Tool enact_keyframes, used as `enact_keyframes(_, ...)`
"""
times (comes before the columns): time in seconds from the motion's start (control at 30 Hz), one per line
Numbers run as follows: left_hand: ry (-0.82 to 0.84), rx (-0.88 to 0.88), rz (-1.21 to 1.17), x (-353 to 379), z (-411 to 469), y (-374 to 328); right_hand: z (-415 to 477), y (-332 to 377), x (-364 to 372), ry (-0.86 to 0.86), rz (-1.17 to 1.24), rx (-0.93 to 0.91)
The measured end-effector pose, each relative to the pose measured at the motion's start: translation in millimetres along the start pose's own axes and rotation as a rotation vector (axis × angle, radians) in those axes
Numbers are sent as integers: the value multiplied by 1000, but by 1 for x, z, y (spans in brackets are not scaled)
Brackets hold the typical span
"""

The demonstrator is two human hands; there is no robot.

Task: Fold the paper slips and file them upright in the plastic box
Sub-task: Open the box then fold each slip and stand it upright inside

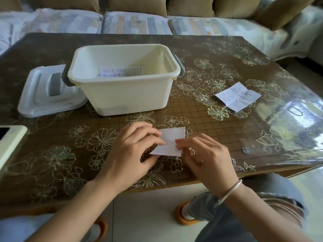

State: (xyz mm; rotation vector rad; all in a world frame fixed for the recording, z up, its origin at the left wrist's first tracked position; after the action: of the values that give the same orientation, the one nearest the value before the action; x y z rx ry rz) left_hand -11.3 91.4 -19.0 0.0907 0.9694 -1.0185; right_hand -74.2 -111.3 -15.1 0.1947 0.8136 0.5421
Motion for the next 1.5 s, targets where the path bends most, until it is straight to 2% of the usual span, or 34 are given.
enact_keyframes(0.07, -66, 59, -5, -2, -1, -2, -4, -1, 2, 9, 61, 57)
enact_keyframes(0.13, -83, 40, -27, -2, -5, -4, -7, -3, 3, 37, 75, 68)
enact_keyframes(0.27, -78, -126, -43, 0, -14, -10, -12, -5, 5, 65, 29, 63)
enact_keyframes(0.43, -90, -331, -20, 9, -13, -15, -9, -1, 13, -18, 26, 243)
enact_keyframes(0.57, -148, -346, 55, 13, -10, -19, -5, 5, 23, -60, -61, 296)
enact_keyframes(0.83, -97, -350, 88, 13, -9, -18, -5, 8, 25, 33, -130, 220)
enact_keyframes(1.03, -92, -131, 119, 9, -8, -17, 3, 8, 21, 135, -160, -157)
enact_keyframes(1.17, 34, -26, 65, 0, -5, -4, 7, -3, 15, 237, -97, -199)
enact_keyframes(1.3, 143, -8, 8, -6, 1, 8, 22, -5, 9, 298, -66, -259)
enact_keyframes(1.5, -29, -44, -15, -8, 6, 9, 39, 4, 13, 291, -111, -254)
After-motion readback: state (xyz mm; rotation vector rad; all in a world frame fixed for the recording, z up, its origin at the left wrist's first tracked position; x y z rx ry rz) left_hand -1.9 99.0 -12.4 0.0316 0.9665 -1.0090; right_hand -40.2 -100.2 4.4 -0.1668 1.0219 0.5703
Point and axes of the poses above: each hand's wrist, its own z-axis towards the middle knuckle, its own x-axis out of the palm, y = z × x, the point moved 1 cm from there along z, towards the middle knuckle, and after that the axes turned 10 degrees about -y, right-handed, at the moved point
